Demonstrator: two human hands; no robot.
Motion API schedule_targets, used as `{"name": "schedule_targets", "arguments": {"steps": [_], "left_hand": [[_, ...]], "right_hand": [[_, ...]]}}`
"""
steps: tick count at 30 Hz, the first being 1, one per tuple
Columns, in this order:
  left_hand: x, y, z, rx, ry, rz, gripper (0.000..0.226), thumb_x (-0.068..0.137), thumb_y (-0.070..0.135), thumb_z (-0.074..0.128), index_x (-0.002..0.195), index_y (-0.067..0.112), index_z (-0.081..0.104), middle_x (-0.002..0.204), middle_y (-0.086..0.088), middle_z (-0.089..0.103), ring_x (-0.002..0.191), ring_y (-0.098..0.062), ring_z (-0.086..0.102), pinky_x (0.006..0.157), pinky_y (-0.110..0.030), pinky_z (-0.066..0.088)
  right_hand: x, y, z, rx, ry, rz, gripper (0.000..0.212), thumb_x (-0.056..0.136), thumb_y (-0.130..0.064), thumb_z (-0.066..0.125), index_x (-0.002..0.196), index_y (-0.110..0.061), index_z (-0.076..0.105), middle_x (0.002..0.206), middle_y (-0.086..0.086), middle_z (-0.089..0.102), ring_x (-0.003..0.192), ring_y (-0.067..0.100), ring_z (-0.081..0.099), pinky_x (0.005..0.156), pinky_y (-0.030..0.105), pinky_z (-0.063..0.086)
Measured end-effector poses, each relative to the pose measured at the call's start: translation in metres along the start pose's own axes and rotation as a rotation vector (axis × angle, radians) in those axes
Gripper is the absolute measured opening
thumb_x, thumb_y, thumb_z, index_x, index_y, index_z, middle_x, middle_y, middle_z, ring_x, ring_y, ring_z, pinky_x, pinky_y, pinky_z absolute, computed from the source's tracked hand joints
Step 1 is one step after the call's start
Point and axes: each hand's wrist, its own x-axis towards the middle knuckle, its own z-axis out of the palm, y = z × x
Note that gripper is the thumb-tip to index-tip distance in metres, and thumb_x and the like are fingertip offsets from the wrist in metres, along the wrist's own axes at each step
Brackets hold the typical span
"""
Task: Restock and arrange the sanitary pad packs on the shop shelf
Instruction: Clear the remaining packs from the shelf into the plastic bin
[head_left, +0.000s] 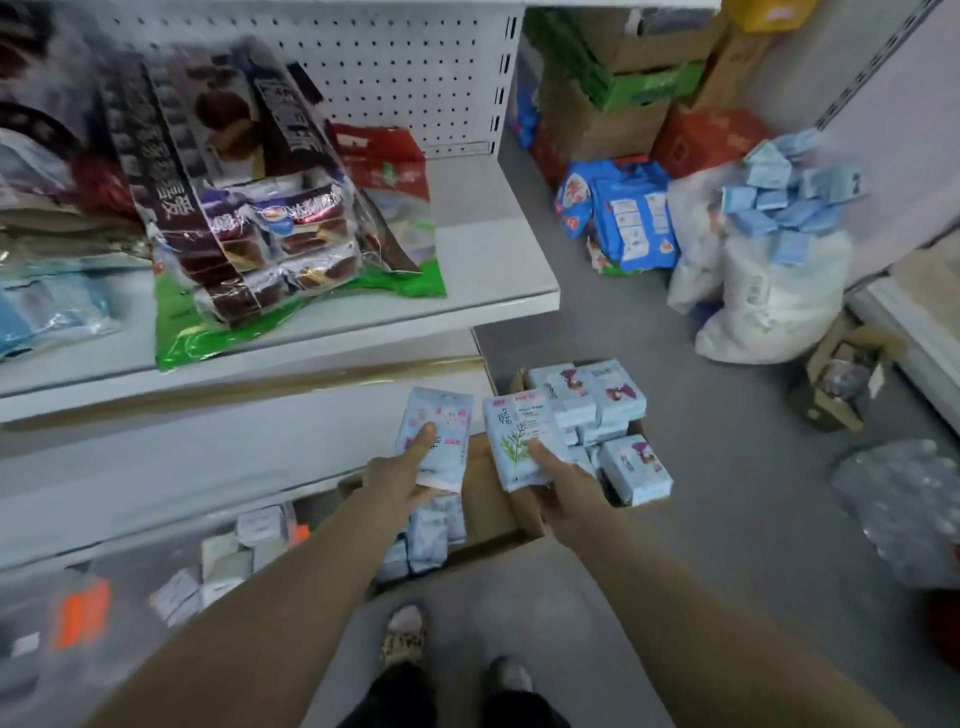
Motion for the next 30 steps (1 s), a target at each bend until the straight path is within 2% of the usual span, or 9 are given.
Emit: {"name": "schedule_targets", "arguments": {"steps": [3,5,8,10,13,17,23,28,30], "left_hand": [[0.026,-0.022,0.008,-0.023,0.019,-0.021,0.048,0.088,0.035,0.074,0.122,0.005,0.060,0.116,-0.011,0.068,0.098,-0.025,0.067,0.066,-0.034,0.060],[0.046,-0.038,0.011,-0.029,0.072,-0.027,0.044,0.089,0.038,0.072,0.119,0.009,0.060,0.115,-0.007,0.067,0.097,-0.022,0.066,0.076,-0.035,0.054],[0.085,-0.072,0.009,-0.066,0.162,-0.056,0.041,0.084,0.041,0.076,0.110,0.013,0.062,0.111,-0.007,0.068,0.085,-0.016,0.065,0.069,-0.032,0.053],[0.114,-0.100,0.005,-0.092,0.215,-0.080,0.048,0.080,0.046,0.079,0.110,0.011,0.064,0.113,-0.008,0.070,0.092,-0.019,0.068,0.061,-0.028,0.055],[0.160,-0.143,-0.002,-0.049,0.296,-0.103,0.064,0.078,0.051,0.079,0.123,0.008,0.062,0.119,-0.010,0.068,0.105,-0.025,0.066,0.050,-0.023,0.053],[0.222,-0.188,-0.004,-0.172,0.301,-0.140,0.057,0.079,0.038,0.083,0.122,0.010,0.059,0.124,-0.008,0.066,0.107,-0.023,0.064,0.075,-0.034,0.057],[0.310,-0.226,-0.007,-0.199,0.320,-0.203,0.037,0.076,0.036,0.084,0.099,0.020,0.059,0.107,-0.004,0.067,0.095,-0.020,0.066,0.086,-0.038,0.059],[0.382,-0.246,-0.004,-0.063,0.386,-0.208,0.075,0.069,0.058,0.083,0.125,0.015,0.058,0.105,-0.003,0.062,0.084,-0.018,0.059,0.081,-0.036,0.055],[0.407,-0.254,-0.003,-0.040,0.383,-0.211,0.073,0.071,0.058,0.081,0.124,0.013,0.059,0.100,-0.003,0.061,0.078,-0.017,0.055,0.076,-0.034,0.051]], "right_hand": [[0.032,0.013,-0.013,-0.037,0.014,0.045,0.062,0.072,-0.029,0.091,0.123,-0.006,0.065,0.114,0.011,0.075,0.108,0.030,0.071,0.099,0.051,0.054],[0.059,0.024,-0.024,-0.101,0.044,0.069,0.057,0.079,-0.027,0.086,0.126,-0.005,0.063,0.118,0.014,0.072,0.108,0.031,0.071,0.095,0.049,0.057],[0.098,0.047,-0.042,-0.093,0.030,0.142,0.067,0.068,-0.025,0.093,0.126,-0.007,0.065,0.114,0.011,0.075,0.107,0.030,0.071,0.096,0.050,0.056],[0.123,0.063,-0.052,-0.093,0.036,0.204,0.060,0.071,-0.024,0.092,0.123,-0.008,0.066,0.110,0.009,0.076,0.106,0.029,0.072,0.097,0.048,0.056],[0.158,0.092,-0.062,-0.133,0.028,0.272,0.051,0.078,-0.031,0.087,0.121,-0.014,0.067,0.108,0.005,0.077,0.103,0.021,0.073,0.085,0.035,0.059],[0.204,0.134,-0.070,-0.201,0.042,0.314,0.045,0.082,-0.035,0.082,0.121,-0.017,0.067,0.109,0.001,0.076,0.095,0.013,0.072,0.072,0.027,0.053],[0.279,0.183,-0.068,-0.225,0.129,0.330,0.048,0.077,-0.035,0.086,0.118,-0.017,0.068,0.108,0.002,0.076,0.100,0.016,0.069,0.067,0.027,0.047],[0.341,0.209,-0.068,-0.229,0.123,0.311,0.039,0.077,-0.033,0.087,0.108,-0.021,0.068,0.103,0.002,0.077,0.097,0.017,0.072,0.079,0.032,0.056],[0.364,0.217,-0.069,-0.204,0.122,0.308,0.034,0.078,-0.030,0.085,0.106,-0.023,0.066,0.106,0.004,0.076,0.099,0.019,0.072,0.092,0.037,0.057]]}}
